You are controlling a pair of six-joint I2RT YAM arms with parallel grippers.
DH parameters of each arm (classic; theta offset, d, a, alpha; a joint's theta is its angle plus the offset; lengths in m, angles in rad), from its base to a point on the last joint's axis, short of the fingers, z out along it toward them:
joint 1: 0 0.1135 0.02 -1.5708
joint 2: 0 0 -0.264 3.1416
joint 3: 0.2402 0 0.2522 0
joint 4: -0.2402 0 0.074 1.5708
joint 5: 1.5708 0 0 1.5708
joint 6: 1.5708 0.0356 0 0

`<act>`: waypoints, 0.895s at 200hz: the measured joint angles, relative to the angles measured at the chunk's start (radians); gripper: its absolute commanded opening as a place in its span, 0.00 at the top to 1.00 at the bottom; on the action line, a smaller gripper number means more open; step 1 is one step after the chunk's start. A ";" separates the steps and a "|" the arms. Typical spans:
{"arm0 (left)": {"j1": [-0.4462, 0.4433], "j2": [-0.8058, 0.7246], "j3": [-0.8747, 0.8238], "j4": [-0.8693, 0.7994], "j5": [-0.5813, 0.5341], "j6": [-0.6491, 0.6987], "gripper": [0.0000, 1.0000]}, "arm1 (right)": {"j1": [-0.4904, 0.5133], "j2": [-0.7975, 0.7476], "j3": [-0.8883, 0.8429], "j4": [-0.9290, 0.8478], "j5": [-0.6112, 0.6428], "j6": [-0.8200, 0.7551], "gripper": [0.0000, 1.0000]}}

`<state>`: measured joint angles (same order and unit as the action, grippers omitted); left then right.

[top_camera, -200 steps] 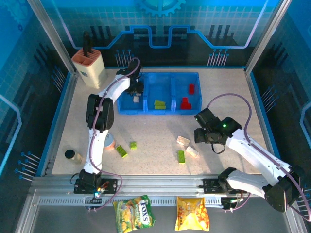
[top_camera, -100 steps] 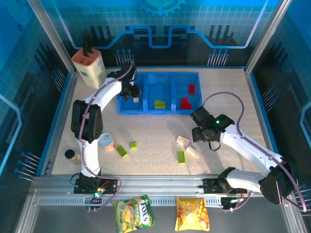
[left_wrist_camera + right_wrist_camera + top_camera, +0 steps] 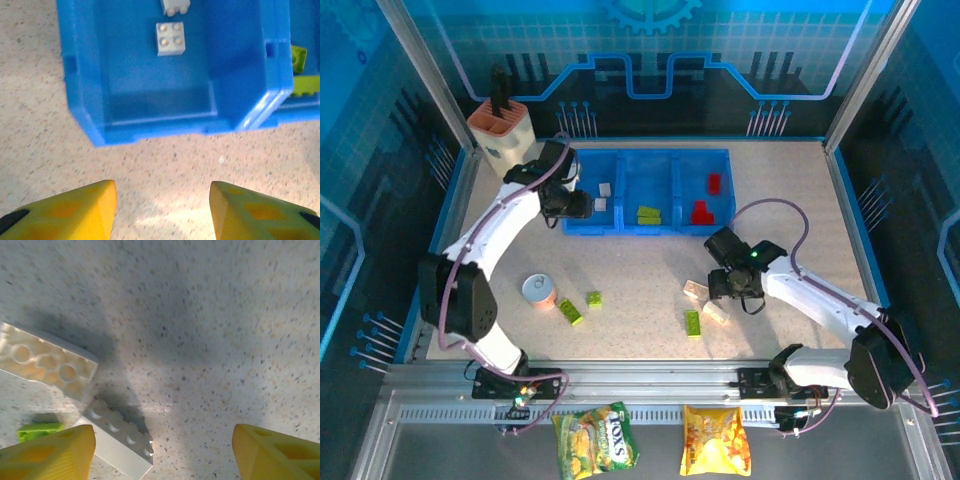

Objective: Sort the legos into containers by color
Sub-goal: Pick up the lego from the bottom-center of the table.

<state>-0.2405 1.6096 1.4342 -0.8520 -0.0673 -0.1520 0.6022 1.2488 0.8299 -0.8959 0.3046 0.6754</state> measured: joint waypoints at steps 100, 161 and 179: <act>0.015 -0.172 -0.272 0.080 -0.094 0.073 0.46 | 0.040 -0.021 -0.048 0.051 -0.072 0.494 0.00; 0.019 -0.173 -0.284 0.135 -0.097 0.077 0.46 | 0.041 -0.018 -0.112 0.111 -0.150 0.620 0.04; 0.029 -0.173 -0.288 0.140 -0.097 0.077 0.46 | 0.041 0.000 -0.137 0.150 -0.181 0.645 0.06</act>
<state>-0.2119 1.4364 1.1461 -0.7116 -0.1642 -0.0750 0.6434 1.2488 0.6930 -0.7460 0.1238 1.3201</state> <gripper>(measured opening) 0.537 0.955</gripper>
